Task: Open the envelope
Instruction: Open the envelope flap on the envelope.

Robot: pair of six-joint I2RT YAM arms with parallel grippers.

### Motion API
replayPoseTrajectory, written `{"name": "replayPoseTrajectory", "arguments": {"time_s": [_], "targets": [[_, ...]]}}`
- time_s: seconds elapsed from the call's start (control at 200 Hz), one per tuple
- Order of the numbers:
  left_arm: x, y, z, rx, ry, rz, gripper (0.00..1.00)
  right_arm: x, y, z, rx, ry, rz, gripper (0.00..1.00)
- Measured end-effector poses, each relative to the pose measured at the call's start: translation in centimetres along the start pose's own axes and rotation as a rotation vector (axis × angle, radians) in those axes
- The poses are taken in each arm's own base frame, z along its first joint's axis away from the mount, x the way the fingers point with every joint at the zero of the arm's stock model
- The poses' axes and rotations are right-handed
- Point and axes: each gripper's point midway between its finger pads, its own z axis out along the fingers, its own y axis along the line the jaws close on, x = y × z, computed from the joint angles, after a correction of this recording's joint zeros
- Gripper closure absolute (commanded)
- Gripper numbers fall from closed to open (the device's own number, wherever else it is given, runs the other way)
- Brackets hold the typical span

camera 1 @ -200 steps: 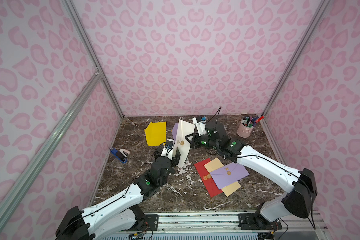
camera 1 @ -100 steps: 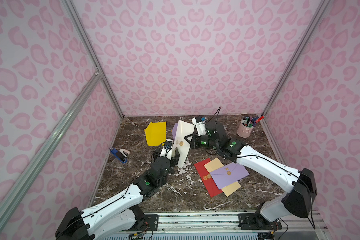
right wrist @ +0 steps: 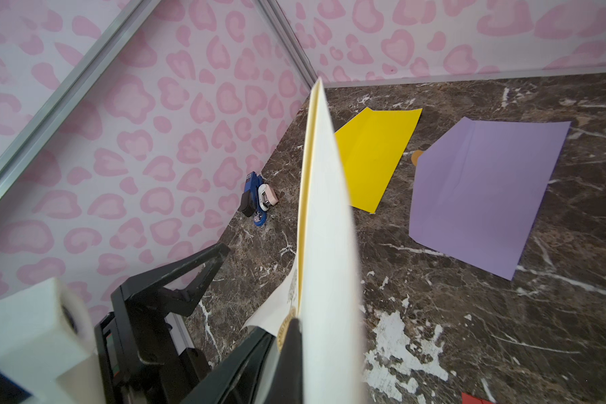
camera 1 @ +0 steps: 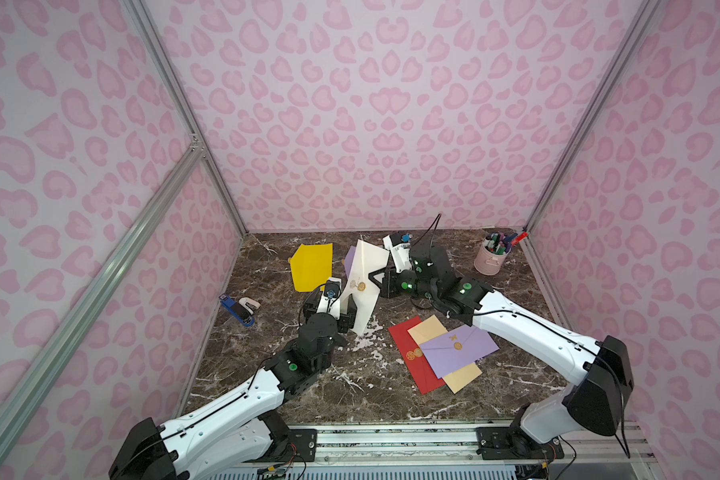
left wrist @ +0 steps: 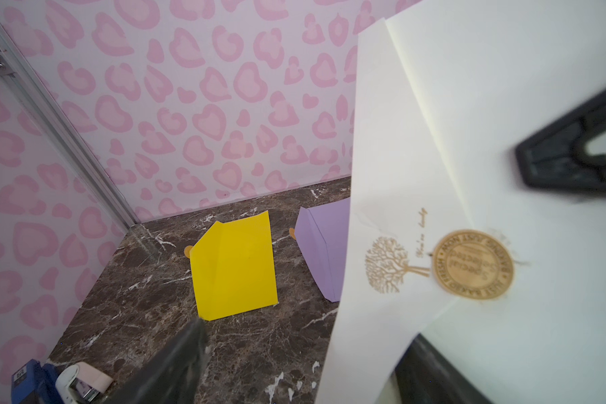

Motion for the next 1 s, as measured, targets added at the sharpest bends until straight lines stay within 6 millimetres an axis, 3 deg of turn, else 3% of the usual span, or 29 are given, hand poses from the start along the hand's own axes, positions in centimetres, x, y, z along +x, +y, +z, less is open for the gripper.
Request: {"name": "replayPoseTrajectory", "arguments": {"time_s": [1.0], "targets": [[0.6,1.2,0.3,0.02,0.015,-0.073,0.14,0.3,0.3,0.2,-0.019,0.013,-0.012,1.0]]}}
